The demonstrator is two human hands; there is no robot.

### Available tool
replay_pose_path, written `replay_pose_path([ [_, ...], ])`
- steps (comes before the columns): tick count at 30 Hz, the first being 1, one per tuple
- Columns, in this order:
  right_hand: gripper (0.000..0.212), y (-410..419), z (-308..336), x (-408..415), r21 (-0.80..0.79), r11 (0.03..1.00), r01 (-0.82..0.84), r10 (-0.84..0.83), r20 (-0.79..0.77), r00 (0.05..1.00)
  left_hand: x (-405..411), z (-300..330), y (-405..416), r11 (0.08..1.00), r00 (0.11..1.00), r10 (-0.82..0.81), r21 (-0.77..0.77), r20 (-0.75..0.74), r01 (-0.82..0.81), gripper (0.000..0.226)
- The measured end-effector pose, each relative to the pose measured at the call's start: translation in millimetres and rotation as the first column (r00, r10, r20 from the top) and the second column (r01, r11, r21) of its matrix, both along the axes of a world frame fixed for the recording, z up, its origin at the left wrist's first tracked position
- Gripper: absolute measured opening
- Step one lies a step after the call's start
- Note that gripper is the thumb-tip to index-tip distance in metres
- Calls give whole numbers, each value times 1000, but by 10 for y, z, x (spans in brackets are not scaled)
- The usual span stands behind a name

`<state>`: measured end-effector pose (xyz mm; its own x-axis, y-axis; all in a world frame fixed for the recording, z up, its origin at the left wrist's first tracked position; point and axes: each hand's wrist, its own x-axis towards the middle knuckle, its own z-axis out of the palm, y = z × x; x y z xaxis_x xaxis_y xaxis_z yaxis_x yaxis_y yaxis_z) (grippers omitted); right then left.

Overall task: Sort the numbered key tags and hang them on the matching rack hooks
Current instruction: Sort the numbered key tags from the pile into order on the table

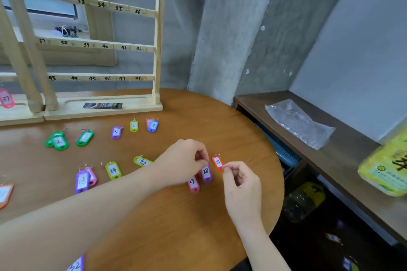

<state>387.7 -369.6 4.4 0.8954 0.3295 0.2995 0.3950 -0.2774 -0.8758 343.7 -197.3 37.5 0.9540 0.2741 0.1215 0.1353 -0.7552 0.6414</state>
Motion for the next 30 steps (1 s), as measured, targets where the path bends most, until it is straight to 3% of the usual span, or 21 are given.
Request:
replay_pose_path([
  [7, 18, -24, 43, 12, 42, 998, -40, 42, -47, 998, 125, -59, -23, 992, 998, 30, 126, -59, -22, 7],
  [10, 17, -28, 32, -2, 2, 997, -73, 73, -45, 996, 61, -19, -10, 980, 997, 82, 181, -7, -79, 6],
  [13, 19, -36, 64, -21, 3, 995, -99, 99, -61, 993, -142, 101, 80, 977, 987, 139, 153, 81, -150, 1],
  [18, 25, 118, 282, -139, 242, 954, -179, 227, -188, 956, -981, 159, 448, 957, 952, 286, 18, 108, -290, 21],
  [20, 29, 314, 383, -262, 309, 922, -233, 306, -216, 927, -1436, 110, 646, 908, 895, 420, -77, 151, -412, 24],
  [24, 31, 896, 547, -634, 421, 848, -322, 448, -245, 859, -2439, -83, 889, 706, 656, 708, -234, 260, -669, 27],
  [30, 23, 1832, 582, -1381, 309, 756, -578, 652, -268, 709, -3760, -278, 1153, 497, 471, 845, -47, 252, -867, 29],
])
